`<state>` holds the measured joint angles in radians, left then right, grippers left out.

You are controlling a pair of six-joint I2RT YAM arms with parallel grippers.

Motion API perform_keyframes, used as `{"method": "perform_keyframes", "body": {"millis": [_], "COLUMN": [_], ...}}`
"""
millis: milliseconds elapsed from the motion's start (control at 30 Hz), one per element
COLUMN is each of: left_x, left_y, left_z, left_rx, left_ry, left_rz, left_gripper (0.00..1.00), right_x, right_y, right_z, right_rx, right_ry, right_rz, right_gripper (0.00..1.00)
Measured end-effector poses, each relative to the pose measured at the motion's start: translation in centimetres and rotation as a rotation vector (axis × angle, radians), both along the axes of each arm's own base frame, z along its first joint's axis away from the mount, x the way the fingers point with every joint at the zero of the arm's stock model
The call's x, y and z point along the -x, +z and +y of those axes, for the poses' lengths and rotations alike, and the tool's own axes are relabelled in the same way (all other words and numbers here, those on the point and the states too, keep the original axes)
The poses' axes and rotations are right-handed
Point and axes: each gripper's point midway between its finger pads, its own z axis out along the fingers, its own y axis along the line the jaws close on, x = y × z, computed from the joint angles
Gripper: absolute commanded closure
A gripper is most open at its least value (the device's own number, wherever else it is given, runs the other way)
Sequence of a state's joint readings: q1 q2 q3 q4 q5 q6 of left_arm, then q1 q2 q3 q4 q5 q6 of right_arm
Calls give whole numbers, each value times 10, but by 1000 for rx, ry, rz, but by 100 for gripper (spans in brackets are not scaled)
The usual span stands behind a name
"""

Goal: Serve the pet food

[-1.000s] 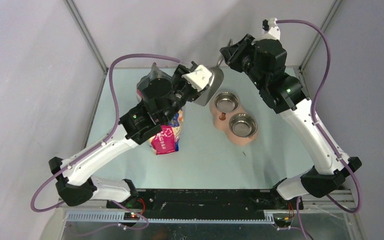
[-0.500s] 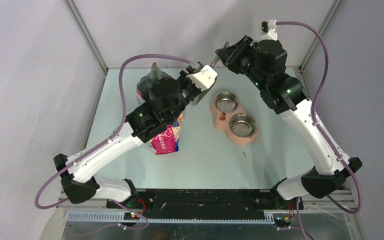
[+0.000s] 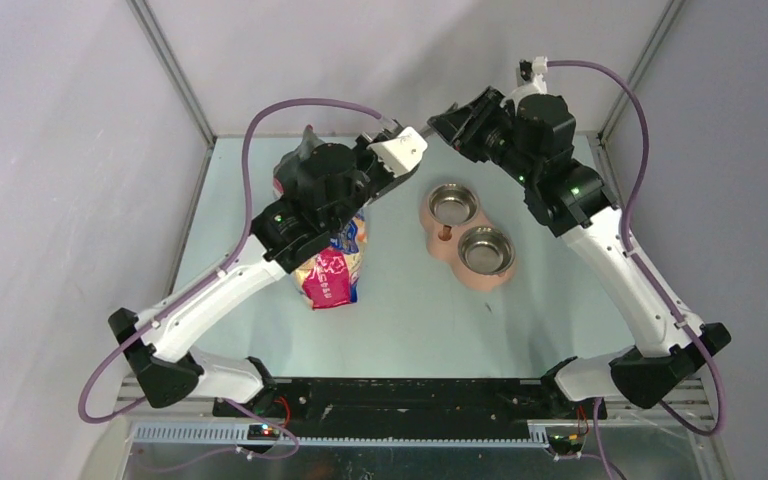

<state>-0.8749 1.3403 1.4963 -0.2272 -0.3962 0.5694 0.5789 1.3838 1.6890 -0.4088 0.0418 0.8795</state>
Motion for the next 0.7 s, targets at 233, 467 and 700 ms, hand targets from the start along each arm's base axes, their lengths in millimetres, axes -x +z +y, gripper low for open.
{"method": "perform_keyframes", "body": {"millis": [233, 467, 700], "left_x": [2, 53, 101], "left_y": [-30, -38, -54], "left_z": [25, 37, 31], "left_rx": [-50, -15, 33], "left_ry": [-45, -230, -437], "left_rz": [140, 260, 405], "left_gripper": [100, 100, 100], "right_x": [23, 38, 69], "right_y": [-16, -50, -67], "right_z": [-13, -59, -54], "right_rx": [39, 110, 121], "right_ry": [218, 428, 651], "right_rz": [-28, -45, -68], "right_gripper": [34, 14, 6]}}
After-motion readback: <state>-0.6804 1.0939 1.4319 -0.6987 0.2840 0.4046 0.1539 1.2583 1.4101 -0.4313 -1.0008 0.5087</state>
